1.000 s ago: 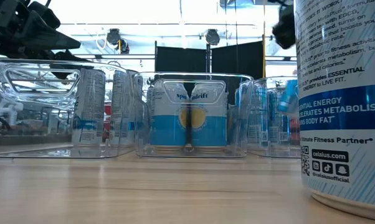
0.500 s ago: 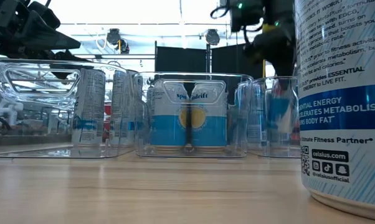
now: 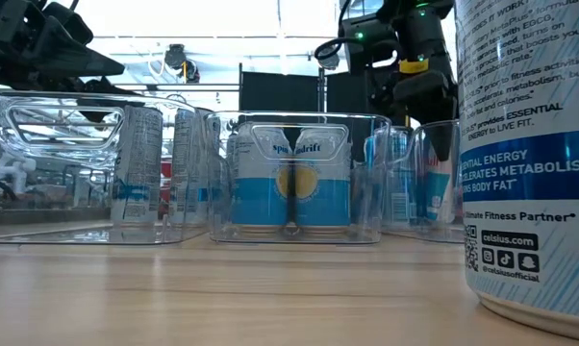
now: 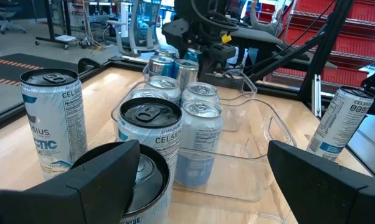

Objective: Sort soda cans
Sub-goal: Put the silver soda can into the right transparent bin

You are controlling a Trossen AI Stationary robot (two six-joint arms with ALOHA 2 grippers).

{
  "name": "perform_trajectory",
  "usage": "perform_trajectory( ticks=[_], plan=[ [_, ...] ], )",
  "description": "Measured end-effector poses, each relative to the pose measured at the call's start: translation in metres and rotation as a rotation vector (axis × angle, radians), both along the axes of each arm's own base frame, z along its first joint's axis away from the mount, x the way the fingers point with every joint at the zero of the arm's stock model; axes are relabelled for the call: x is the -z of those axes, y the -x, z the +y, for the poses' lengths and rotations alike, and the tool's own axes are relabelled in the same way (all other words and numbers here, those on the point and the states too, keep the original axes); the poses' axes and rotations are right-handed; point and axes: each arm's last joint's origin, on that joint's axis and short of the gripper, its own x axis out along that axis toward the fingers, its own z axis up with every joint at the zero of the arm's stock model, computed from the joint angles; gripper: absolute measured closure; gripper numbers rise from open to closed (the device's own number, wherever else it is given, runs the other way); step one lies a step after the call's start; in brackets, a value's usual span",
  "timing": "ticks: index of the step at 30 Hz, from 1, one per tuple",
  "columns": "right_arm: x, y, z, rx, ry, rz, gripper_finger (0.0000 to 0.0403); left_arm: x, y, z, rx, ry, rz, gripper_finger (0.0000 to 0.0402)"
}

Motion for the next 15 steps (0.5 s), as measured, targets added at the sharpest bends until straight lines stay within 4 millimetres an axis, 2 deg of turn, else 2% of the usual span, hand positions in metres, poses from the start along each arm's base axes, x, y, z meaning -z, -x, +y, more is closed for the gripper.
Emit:
perform_trajectory(
  ticks=[15],
  plan=[
    [0.0001,-0.0008,-0.0009,0.016,0.037,-0.005,0.0169,0.0001,0.0000,0.0000,0.000,0.000,0.000,0.0039]
  ],
)
